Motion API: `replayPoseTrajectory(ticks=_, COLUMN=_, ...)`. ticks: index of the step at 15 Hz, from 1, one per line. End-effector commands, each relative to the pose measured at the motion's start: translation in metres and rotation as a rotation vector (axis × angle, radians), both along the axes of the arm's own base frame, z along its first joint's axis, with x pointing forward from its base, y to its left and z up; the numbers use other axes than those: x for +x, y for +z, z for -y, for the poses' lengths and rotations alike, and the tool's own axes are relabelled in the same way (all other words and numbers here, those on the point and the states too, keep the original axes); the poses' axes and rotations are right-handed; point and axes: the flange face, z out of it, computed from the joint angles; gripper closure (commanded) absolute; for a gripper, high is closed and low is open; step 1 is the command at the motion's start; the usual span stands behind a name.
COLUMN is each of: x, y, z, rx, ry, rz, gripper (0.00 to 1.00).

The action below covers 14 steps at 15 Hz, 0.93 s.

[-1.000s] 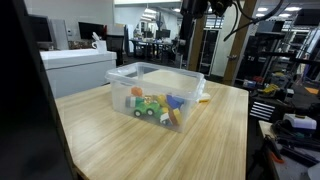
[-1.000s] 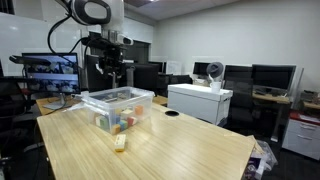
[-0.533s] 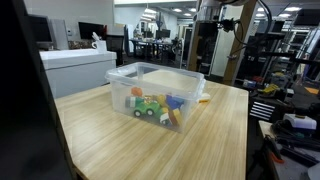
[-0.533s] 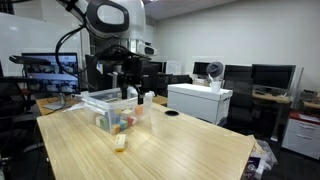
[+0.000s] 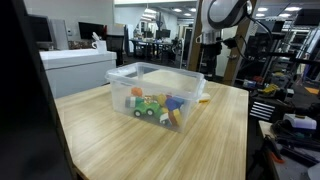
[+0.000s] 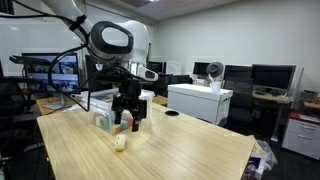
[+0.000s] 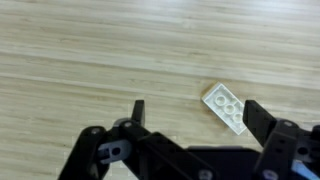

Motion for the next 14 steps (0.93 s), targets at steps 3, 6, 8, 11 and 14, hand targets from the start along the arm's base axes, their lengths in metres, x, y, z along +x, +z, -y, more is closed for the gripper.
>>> replayPoseTrajectory(ticks=3, x=0.005, y=-0.009, z=-0.019, rx=-0.018, ry=0.153, rz=-0.057, gripper=0.00)
replayPoseTrajectory(ticks=6, x=0.006, y=-0.018, z=-0.036, rx=0.001, ry=0.261, rz=-0.084, gripper=0.00)
replayPoseTrajectory(ticks=8, x=0.007, y=-0.028, z=-0.042, rx=0.021, ry=0.299, rz=-0.096, gripper=0.00)
replayPoseTrajectory(ticks=11, x=0.004, y=-0.044, z=-0.049, rx=0.054, ry=0.341, rz=-0.118, gripper=0.00)
replayPoseTrajectory(ticks=14, x=0.001, y=-0.057, z=-0.049, rx=0.094, ry=0.391, rz=-0.108, gripper=0.00)
